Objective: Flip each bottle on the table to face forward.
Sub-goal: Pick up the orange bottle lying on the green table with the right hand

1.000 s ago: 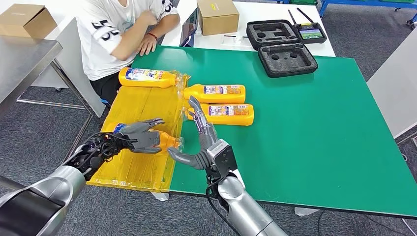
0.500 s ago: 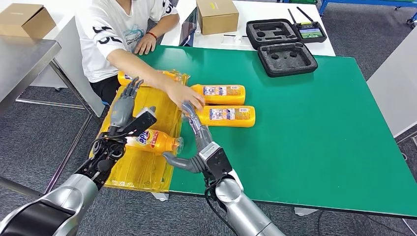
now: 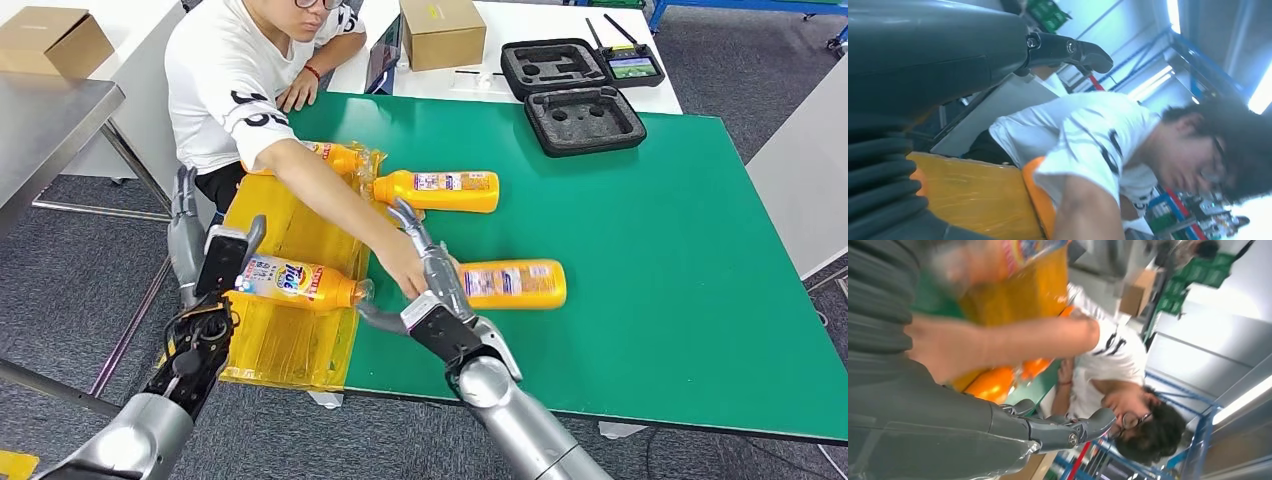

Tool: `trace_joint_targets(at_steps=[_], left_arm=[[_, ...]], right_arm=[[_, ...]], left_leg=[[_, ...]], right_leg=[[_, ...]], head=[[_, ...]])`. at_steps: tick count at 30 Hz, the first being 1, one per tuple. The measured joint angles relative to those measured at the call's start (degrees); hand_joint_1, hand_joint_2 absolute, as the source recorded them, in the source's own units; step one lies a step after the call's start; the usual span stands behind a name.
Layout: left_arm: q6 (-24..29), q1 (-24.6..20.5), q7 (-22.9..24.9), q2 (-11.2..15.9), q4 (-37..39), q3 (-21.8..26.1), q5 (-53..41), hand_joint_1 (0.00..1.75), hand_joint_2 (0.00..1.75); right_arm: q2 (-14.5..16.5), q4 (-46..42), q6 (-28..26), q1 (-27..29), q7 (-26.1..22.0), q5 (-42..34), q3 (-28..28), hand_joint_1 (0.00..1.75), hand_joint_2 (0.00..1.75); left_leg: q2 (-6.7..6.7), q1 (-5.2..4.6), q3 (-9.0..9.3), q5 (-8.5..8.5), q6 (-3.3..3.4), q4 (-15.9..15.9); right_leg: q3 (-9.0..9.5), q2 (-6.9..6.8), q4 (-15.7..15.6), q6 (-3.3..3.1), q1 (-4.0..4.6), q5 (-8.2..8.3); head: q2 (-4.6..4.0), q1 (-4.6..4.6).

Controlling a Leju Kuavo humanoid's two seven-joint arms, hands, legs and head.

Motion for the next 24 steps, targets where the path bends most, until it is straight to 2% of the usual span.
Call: trace_joint_targets(at_steps=[8,12,18,24], left_arm=[[-2.09,6.2,1.41,0.25,-8.35,1.91,1.82,0.0,1.75],[-3.69,7.43,1.94,0.26,-9.63,2.24,2.85,0.0,1.75],[-5.88,10.55,2.89,0.32,-12.3,2.42,3.98,0.0,1.75],[-6.56,13.6,3.16,0.73,-15.21,2.7,6.23,0.0,1.75]], right_arm=[[-3.17,-0.66,-0.56,1.24,0.53,4.37,-2.15,0.0,1.75],[-4.64,-1.46,0.0,1.7,3.5,8.76,-2.18,0.0,1.75],[-8.8,-4.36,8.66,1.96,14.53,17.82,-2.39,0.0,1.75],[-14.57,-8.23,16.4,3.05,18.28,19.04,-2.78,0.0,1.75]], left_leg=[[0.0,0.01,-0.02,-0.01,0.0,0.0],[-0.01,0.01,-0.02,-0.01,0.0,-0.01],[-0.01,-0.02,-0.03,-0.01,0.01,0.0],[-0.02,-0.06,-0.06,-0.04,0.02,0.0]], right_leg=[[-0.04,0.0,-0.01,0.0,0.02,0.0],[-0.03,0.0,-0.01,0.0,0.01,0.0],[-0.03,-0.01,-0.01,0.0,-0.03,0.0],[-0.05,-0.01,-0.02,0.01,-0.08,-0.01]], head=[[0.0,-0.02],[0.01,-0.01],[0.0,-0.01],[0.01,-0.02]])
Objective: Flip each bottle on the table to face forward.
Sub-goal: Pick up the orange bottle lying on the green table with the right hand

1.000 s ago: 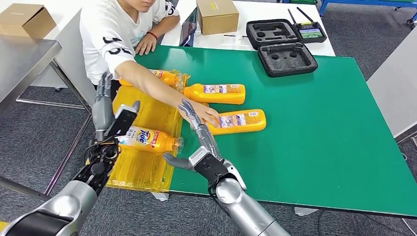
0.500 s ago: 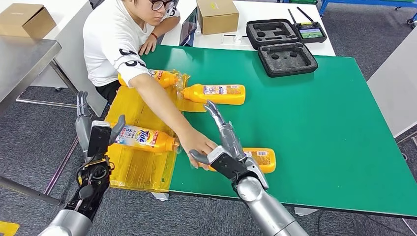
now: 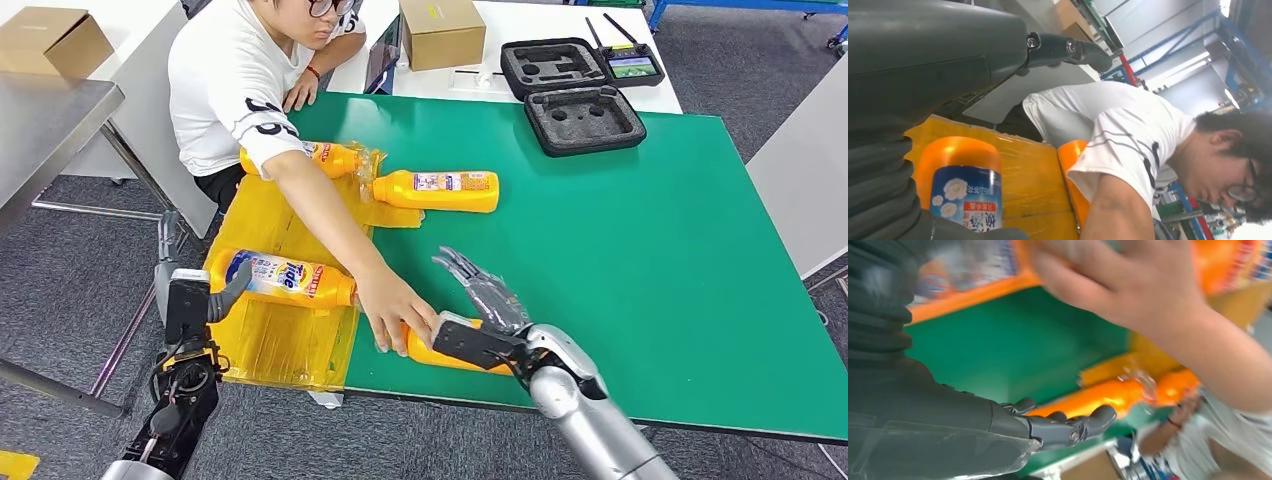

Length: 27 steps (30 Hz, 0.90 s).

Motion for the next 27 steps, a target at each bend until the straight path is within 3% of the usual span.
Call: trace_joint_targets(at_steps=[7,16,27], left_arm=[[-0.14,2.67,-0.17,0.29,-2.78,0.5,1.5,0.0,1.75],[-0.07,2.91,0.14,0.35,-2.93,0.63,2.15,0.0,1.75],[-0.08,2.91,0.15,0.37,-2.9,0.77,2.77,0.0,1.75]], right_arm=[[-4.85,-2.4,4.78,-0.05,3.3,0.05,0.32,0.0,1.75],[-9.37,-3.35,8.9,-0.09,5.3,0.47,1.79,0.0,1.75],[-11.52,-3.35,10.0,-0.11,5.54,0.58,3.63,0.0,1.75]], left_leg=[[0.0,0.0,0.0,0.0,0.0,0.0],[0.0,-0.01,-0.01,0.01,0.01,0.0],[0.0,0.0,-0.01,0.01,0.0,0.0]], right_leg=[[0.0,-0.01,0.0,0.0,0.0,0.0],[0.0,-0.01,0.0,0.0,-0.01,0.0],[0.0,0.0,0.0,0.0,0.0,0.0]], head=[[0.0,0.0],[0.0,0.0],[0.0,-0.01]])
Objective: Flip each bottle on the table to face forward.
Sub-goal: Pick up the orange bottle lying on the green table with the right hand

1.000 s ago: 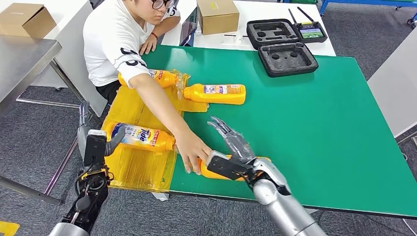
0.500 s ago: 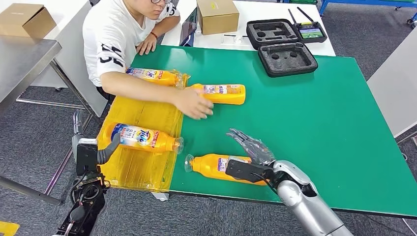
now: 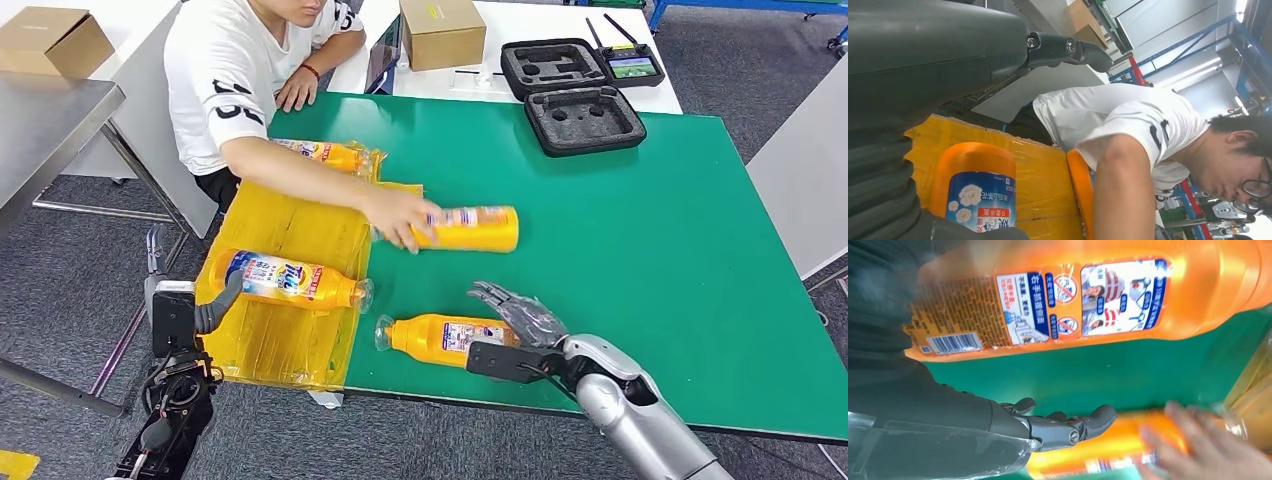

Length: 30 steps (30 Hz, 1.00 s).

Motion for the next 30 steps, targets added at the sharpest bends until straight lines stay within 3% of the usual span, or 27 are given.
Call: trace_joint_targets(at_steps=[13,28,30], left_arm=[[-0.07,-0.03,-0.02,0.02,0.03,-0.03,0.1,0.0,1.75],[0.01,-1.05,0.4,-0.04,1.66,-0.24,1.49,0.0,1.75],[0.0,-1.03,0.61,-0.05,1.68,-0.24,1.68,0.0,1.75]], right_arm=[[-0.33,0.26,1.49,-0.3,0.35,0.1,0.83,0.0,1.75],[0.45,9.17,4.87,-5.73,1.05,2.04,6.23,0.0,1.75],[0.6,10.21,5.0,-6.33,1.25,2.08,6.46,0.1,1.75]], left_leg=[[0.0,-0.01,0.0,0.0,0.0,0.0],[0.01,-0.01,0.03,0.0,0.0,0.0],[0.01,-0.01,0.06,0.0,0.0,0.0]], right_leg=[[0.0,0.0,0.0,0.0,-0.01,0.0],[0.01,0.0,-0.01,0.0,-0.01,0.0],[0.04,0.0,-0.01,0.0,-0.01,0.0]], head=[[0.0,0.01],[0.0,0.0],[0.0,0.01]])
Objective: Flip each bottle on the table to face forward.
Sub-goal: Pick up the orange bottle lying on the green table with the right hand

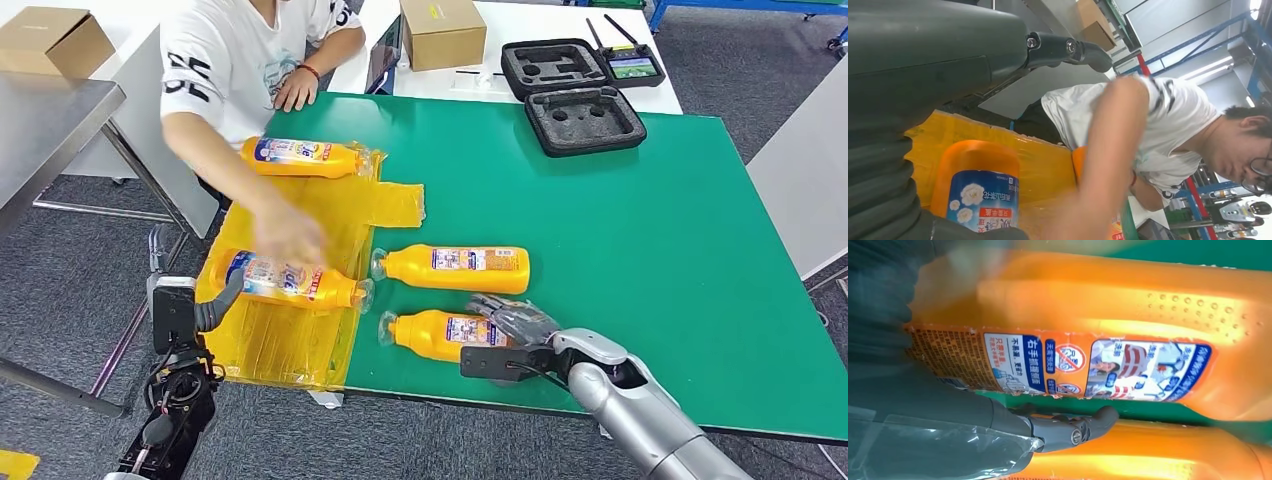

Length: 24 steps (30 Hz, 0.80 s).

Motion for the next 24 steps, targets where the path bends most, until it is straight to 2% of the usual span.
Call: trace_joint_targets(at_steps=[1,3,4,5,11,19,21,24], left_arm=[[-0.02,0.01,0.12,-0.01,0.0,0.0,0.1,0.0,1.75],[-0.07,0.03,0.3,-0.04,0.0,0.0,0.23,0.0,1.75],[-0.1,0.04,0.35,-0.07,0.0,0.0,0.28,0.0,1.75],[-0.15,0.05,0.36,-0.09,0.0,0.0,0.32,0.0,1.75],[-0.66,0.05,0.39,-0.17,0.0,0.0,0.68,0.0,1.75],[-1.1,0.09,0.36,-0.22,0.0,-0.02,0.82,0.0,1.75],[-1.4,0.08,0.32,-0.26,0.0,-0.03,0.82,0.0,1.75],[-2.14,0.09,0.11,-0.36,0.0,-0.05,0.91,0.0,1.75]], right_arm=[[0.09,0.5,0.02,-0.29,0.11,0.05,0.11,0.47,1.75],[0.25,1.41,0.02,-0.79,0.29,0.2,0.27,1.32,1.75],[0.32,1.91,0.0,-1.04,0.33,0.32,0.37,1.67,1.75],[0.39,2.41,-0.02,-1.29,0.36,0.49,0.49,1.74,1.75],[0.7,4.06,-0.33,-1.98,0.09,0.94,0.89,1.75,1.75],[1.27,3.98,-3.03,-1.11,-4.24,-2.66,-0.13,1.75,1.75],[1.58,3.74,-3.65,-0.56,-6.27,-4.25,-0.72,1.75,1.75],[2.71,2.73,-5.1,1.39,-11.91,-8.49,-2.32,1.75,1.75]], left_leg=[[0.0,0.0,0.02,0.0,0.0,0.0],[0.0,0.0,0.06,0.0,0.0,0.0],[0.0,0.0,0.08,0.0,0.0,0.0],[0.0,0.0,0.1,0.0,0.0,0.0],[0.01,0.0,0.18,0.01,0.03,0.0],[0.02,-0.01,0.19,0.05,0.08,0.02],[0.04,0.0,0.19,0.05,0.08,0.02],[0.03,0.01,0.1,0.05,0.07,0.01]], right_leg=[[0.02,0.0,0.0,0.0,0.0,0.0],[0.06,0.0,-0.01,0.0,0.0,0.0],[0.08,0.0,-0.01,0.0,0.0,0.0],[0.1,0.0,-0.01,0.0,0.0,0.0],[0.18,0.0,-0.02,0.07,0.0,0.05],[0.17,0.03,-0.02,0.18,-0.01,0.13],[0.15,0.05,-0.02,0.18,0.0,0.13],[0.08,0.04,-0.01,0.18,0.01,0.13]], head=[[0.0,0.0],[0.0,0.0],[0.0,0.0],[0.0,-0.01],[0.0,0.0],[0.0,0.0],[0.0,0.0],[0.0,0.0]])
